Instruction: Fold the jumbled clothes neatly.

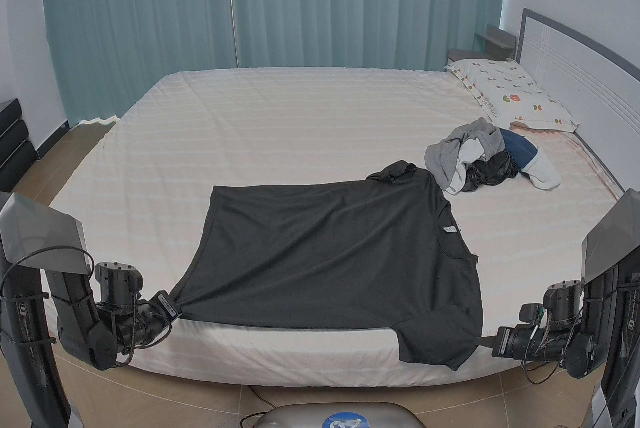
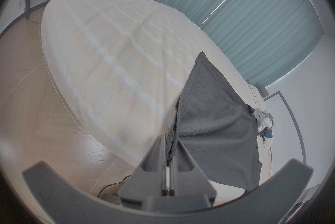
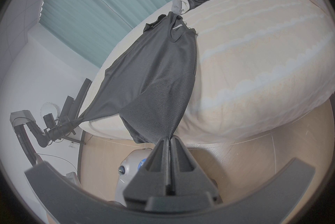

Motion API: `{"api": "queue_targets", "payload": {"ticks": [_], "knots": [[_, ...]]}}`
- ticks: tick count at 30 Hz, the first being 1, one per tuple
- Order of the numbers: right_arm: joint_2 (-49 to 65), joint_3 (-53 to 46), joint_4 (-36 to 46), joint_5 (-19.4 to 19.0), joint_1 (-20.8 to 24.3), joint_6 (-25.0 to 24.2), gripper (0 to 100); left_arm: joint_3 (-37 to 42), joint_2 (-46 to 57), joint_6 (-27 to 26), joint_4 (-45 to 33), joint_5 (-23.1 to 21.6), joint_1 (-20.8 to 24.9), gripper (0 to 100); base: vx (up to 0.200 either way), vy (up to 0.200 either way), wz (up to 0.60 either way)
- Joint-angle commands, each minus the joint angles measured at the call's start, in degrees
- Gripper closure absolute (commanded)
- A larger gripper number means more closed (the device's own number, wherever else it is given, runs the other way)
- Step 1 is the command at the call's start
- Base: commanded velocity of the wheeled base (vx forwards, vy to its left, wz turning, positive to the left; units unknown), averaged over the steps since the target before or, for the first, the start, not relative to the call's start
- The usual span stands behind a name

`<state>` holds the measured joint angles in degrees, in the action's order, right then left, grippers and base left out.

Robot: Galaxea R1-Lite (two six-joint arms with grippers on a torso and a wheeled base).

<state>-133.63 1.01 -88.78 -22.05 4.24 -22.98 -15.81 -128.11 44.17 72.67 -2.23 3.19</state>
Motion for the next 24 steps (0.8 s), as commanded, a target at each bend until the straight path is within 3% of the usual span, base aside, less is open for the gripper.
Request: {"api": "queue_targets", "payload": {"ticks": [1,11,17,24], "knots": [[1.1,-1.0,1.8,0.0,0.0,0.2,100,1.6,0.2,-0.9,0.6,-0.2,-0.1,100,0.0,0.0,0.0],[7.9,-1.0,14.3,0.1,0.0,7.2,100,3.3,-0.4,-2.6,2.7,-0.4,0.6,100,0.0,0.0,0.0],[8.7,-1.0,18.5,0.8,0.0,10.9,100,5.8,-1.6,-7.6,2.7,-0.4,1.9,100,0.0,0.0,0.0],[11.9,-1.0,22.4,0.8,-0.1,12.6,100,7.8,-1.6,-8.6,4.1,-0.3,3.0,100,0.0,0.0,0.0]]}}
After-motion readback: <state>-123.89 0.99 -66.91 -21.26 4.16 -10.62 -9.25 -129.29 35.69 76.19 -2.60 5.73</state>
